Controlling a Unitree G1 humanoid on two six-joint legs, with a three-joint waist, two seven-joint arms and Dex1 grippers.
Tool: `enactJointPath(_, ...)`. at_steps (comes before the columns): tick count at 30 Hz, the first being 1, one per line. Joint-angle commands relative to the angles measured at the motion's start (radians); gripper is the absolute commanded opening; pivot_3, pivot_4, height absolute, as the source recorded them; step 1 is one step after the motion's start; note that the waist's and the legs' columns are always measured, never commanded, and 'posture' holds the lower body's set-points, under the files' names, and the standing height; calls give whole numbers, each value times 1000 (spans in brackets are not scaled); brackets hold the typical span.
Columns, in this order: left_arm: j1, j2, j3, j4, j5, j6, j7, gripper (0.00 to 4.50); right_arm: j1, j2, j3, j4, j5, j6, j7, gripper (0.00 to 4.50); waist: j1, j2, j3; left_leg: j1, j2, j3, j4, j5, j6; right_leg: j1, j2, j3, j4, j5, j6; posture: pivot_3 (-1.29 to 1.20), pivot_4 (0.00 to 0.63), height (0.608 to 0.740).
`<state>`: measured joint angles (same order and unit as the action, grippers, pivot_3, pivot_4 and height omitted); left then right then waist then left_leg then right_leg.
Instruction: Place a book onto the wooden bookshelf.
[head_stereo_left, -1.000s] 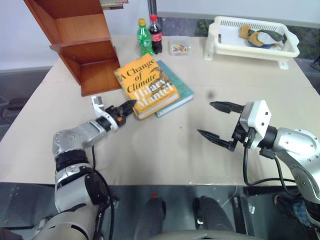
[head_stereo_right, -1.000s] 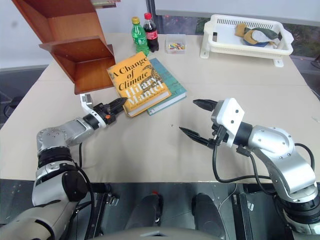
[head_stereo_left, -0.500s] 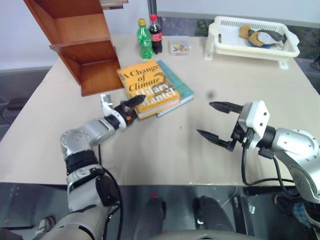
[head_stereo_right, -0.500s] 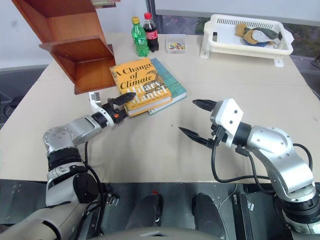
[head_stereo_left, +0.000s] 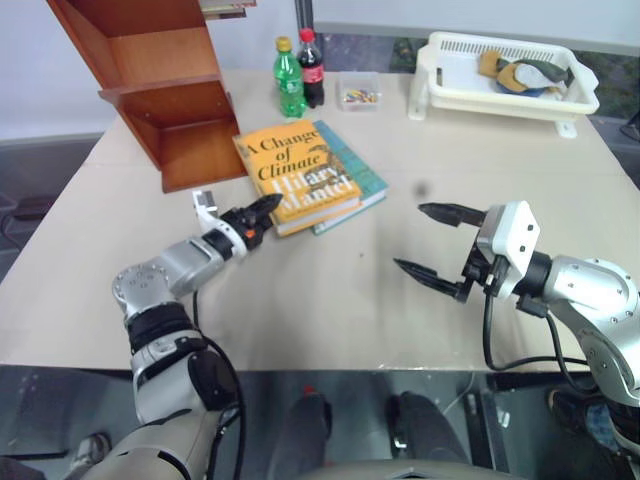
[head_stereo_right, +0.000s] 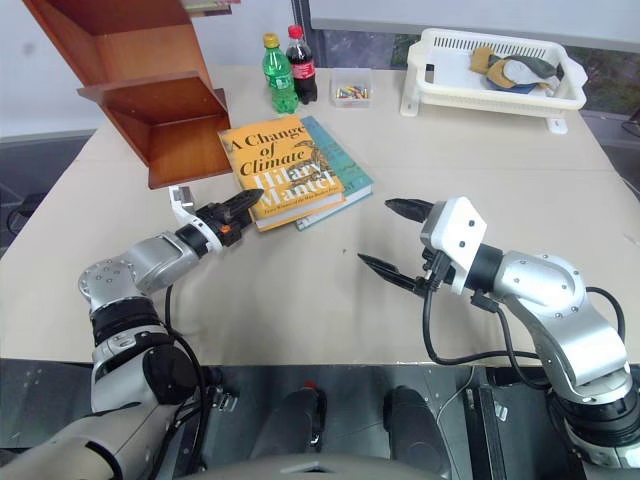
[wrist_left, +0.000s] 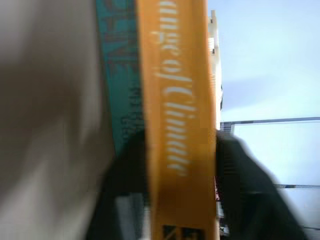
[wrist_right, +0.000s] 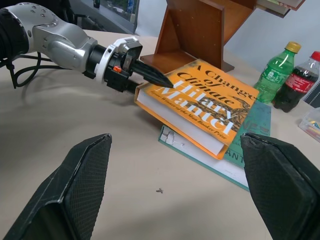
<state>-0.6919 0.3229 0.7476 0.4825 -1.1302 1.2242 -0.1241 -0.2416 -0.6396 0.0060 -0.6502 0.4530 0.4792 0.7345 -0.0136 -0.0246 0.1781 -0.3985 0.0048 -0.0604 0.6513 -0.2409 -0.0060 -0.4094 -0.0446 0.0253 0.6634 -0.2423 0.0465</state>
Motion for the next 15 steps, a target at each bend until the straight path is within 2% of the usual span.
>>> enactJointPath(1,-5,12,8,-12,-31,9,4,679,-13,-3,-10,-28,8,-7,-5,4229,0,0,0,0,0,0,0,0,0,0,0,0,0,0,0,0,150,740)
enactJointPath(8,42,22,43,-141,-126,55,66,679,-14,2,-4,-29,8,-8,-8,4229,-4,0,0,0,0,0,0,0,0,0,0,0,0,0,0,0,150,740)
enactJointPath(15,154,11,-100,-630,-315,105,138,679,-27,8,-2,-10,21,-10,2,4229,8,-1,1,-1,1,-2,0,2,-4,0,-2,0,0,0,0,0,150,740)
